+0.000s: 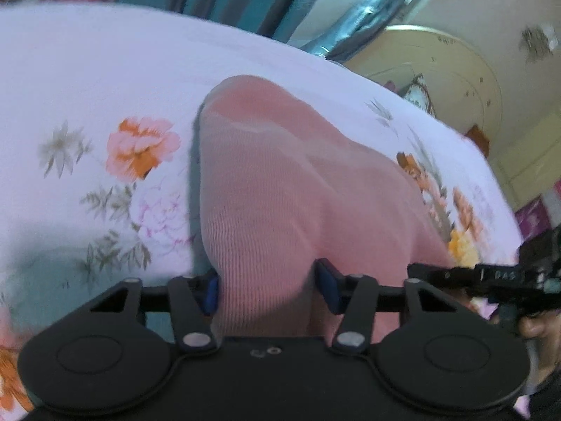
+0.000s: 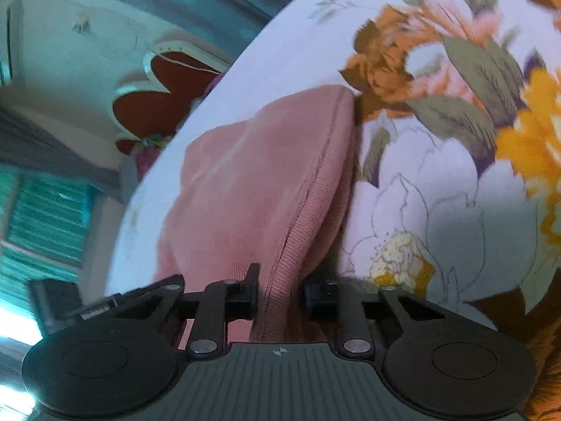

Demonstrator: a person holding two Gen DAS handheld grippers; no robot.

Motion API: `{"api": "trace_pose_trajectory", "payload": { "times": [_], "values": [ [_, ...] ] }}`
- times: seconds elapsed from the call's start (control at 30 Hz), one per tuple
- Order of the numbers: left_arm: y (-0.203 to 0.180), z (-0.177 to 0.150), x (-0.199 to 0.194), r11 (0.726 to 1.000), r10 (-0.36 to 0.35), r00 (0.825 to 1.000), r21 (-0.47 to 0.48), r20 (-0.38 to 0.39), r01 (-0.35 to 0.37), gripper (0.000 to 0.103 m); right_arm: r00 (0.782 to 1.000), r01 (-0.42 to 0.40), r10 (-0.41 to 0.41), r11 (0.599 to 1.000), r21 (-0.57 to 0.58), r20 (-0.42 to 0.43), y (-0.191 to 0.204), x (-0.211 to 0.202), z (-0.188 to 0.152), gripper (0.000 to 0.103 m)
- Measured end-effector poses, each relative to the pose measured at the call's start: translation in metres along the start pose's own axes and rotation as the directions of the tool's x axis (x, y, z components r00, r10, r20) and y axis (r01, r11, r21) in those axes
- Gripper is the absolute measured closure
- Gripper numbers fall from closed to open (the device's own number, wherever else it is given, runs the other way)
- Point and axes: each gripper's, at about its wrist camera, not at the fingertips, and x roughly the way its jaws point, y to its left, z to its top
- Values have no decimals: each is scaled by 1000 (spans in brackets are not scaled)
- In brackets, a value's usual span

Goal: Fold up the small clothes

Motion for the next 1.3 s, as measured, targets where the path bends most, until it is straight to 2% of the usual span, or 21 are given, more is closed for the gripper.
{"api": "trace_pose_trajectory", "payload": {
  "times": [0.07, 0.2, 0.3, 0.6, 0.87, 1.3],
  "values": [
    [-11, 0, -5, 998, 28, 999, 61, 17, -29, 66, 997, 70, -68, 994, -84, 22, 18, -2, -4, 83],
    [-28, 0, -17, 987, 59, 997, 149, 52, -66, 70, 987, 152, -140, 971, -186, 72, 46, -6, -13, 84],
    [-30, 1, -27, 985, 37, 997, 163, 69, -48, 71, 982, 180, -158, 955, -237, 106, 62, -13, -23, 85],
    [-23, 2, -67, 976, -14, 995, 216, 103, -9, 71, 973, 215, -177, 932, -293, 150, 118, -16, -33, 85],
    [16, 1, -115, 973, -18, 990, 230, 138, -15, 71, 972, 214, -167, 917, -338, 165, 178, 3, -49, 85],
    [115, 3, -172, 982, -2, 986, 187, 165, -30, 71, 981, 183, -141, 907, -379, 135, 262, 91, -80, 85]
  ]
}}
